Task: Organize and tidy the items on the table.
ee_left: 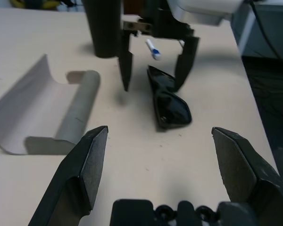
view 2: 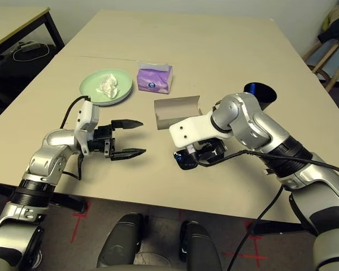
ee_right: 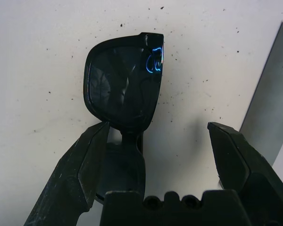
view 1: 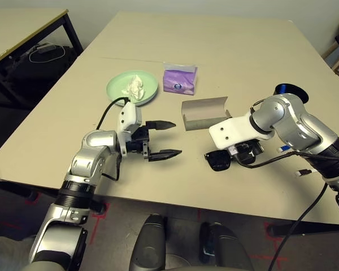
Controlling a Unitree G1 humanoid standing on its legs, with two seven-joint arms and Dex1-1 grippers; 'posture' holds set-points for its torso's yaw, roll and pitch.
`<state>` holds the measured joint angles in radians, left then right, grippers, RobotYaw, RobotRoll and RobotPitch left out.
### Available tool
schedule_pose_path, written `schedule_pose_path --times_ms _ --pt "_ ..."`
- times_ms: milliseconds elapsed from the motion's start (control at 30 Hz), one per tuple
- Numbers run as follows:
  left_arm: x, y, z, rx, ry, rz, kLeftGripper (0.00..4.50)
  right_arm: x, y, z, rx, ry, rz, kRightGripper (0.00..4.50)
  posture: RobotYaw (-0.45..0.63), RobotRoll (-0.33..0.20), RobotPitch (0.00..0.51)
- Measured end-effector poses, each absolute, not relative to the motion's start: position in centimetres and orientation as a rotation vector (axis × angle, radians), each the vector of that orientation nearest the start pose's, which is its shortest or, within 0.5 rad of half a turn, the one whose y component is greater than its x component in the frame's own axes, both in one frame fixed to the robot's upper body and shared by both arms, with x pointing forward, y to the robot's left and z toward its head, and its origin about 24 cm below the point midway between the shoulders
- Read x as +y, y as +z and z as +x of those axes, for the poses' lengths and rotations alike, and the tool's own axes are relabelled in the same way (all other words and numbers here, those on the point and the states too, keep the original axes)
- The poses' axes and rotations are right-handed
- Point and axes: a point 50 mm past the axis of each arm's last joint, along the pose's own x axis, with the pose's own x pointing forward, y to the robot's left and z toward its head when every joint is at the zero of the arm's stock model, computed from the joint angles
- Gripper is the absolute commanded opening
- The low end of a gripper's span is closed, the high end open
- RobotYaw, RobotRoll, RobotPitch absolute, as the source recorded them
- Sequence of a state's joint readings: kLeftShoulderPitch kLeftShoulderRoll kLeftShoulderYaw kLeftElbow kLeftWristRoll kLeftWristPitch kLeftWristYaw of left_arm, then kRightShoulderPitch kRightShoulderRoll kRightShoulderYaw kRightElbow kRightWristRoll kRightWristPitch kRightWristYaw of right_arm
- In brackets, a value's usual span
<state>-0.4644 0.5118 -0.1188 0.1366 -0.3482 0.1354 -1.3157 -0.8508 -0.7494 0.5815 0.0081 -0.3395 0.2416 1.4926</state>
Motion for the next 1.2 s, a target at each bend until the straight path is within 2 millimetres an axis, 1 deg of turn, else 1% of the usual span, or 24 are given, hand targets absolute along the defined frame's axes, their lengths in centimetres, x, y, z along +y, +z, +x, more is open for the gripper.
schedule_pose_path --times_ms 233,467,567,700,1200 --pt "16.4 11.7 29.3 0.065 -1.432 0.305 4.46 -13.3 17.4 30.6 0.552 1.406 -1.401 4.50 0.26 0.000 0.138" --pt "16.7 11.5 29.2 0.043 -1.461 0.338 4.46 -13.1 17.6 30.4 0.543 1.406 -1.404 4.50 0.25 0.000 0.139" --pt "16.7 11.7 29.3 0.039 -1.465 0.347 4.46 -13.1 17.6 30.4 0.544 1.404 -1.402 4.50 0.25 0.000 0.139" --pt "16.4 12.3 29.6 0.019 -1.467 0.365 4.46 -13.1 17.7 30.5 0.546 1.396 -1.411 4.50 0.25 0.000 0.139" --pt "16.4 12.3 29.7 0.016 -1.450 0.363 4.46 -13.7 17.7 30.6 0.602 1.366 -1.423 4.50 0.27 0.000 0.136"
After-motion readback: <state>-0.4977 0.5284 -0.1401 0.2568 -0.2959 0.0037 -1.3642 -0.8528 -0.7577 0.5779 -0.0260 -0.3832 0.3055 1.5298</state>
